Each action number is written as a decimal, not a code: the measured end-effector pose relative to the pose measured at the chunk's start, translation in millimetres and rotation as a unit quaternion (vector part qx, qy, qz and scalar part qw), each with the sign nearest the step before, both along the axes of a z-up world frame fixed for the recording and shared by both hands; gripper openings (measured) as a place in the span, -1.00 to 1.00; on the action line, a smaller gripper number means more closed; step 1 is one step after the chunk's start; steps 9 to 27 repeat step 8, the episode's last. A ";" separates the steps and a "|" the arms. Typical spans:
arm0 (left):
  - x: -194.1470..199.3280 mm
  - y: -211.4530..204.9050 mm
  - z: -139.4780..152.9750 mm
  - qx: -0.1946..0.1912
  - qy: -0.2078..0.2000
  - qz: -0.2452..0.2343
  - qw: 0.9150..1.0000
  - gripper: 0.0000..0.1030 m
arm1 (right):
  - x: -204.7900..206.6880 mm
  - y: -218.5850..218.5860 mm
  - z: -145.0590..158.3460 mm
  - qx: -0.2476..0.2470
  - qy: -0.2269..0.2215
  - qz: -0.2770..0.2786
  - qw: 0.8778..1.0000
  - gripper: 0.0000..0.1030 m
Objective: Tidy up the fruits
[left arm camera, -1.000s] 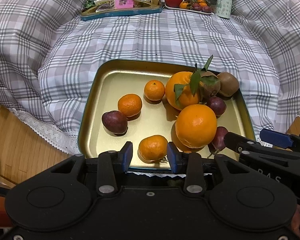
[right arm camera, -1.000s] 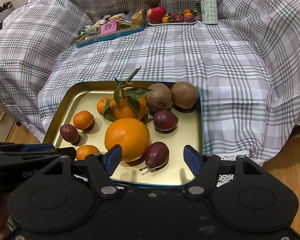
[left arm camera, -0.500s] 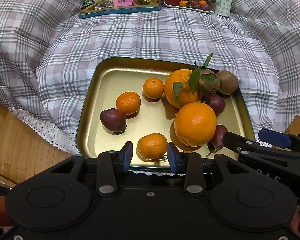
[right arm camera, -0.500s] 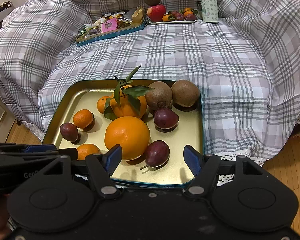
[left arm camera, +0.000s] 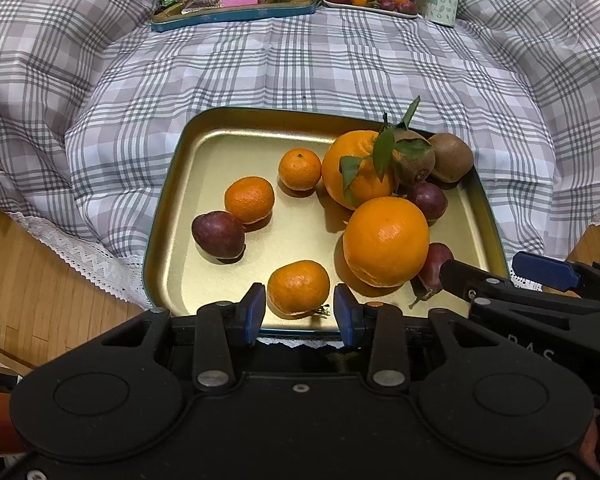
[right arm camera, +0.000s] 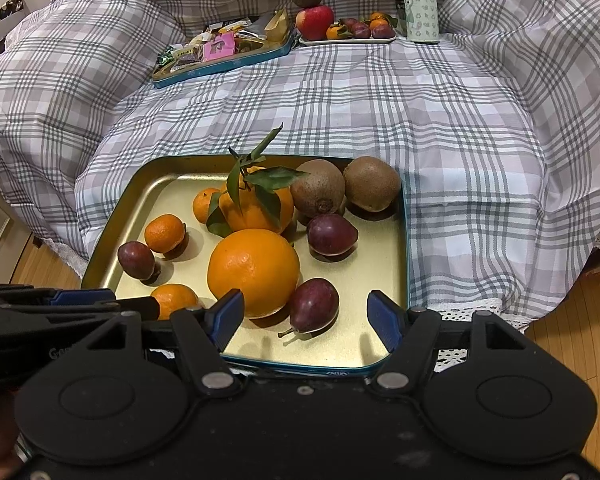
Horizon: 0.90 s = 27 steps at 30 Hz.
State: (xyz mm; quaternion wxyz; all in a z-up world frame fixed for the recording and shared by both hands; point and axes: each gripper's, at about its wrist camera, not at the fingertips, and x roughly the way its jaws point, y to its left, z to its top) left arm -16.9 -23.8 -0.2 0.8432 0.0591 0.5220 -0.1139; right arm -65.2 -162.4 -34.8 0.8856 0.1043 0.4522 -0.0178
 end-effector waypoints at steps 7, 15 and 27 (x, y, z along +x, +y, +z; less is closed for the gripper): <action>3.5 -4.6 -1.8 0.013 -0.003 -0.004 1.000 -0.12 | 6.2 -4.7 -3.2 -0.001 0.009 -0.001 1.000 0.40; 4.3 -5.0 -1.7 0.016 -0.005 -0.005 1.000 -0.12 | 7.1 -5.3 -4.0 -0.002 0.011 -0.002 1.000 0.40; 4.3 -5.0 -1.7 0.016 -0.005 -0.005 1.000 -0.12 | 7.1 -5.3 -4.0 -0.002 0.011 -0.002 1.000 0.40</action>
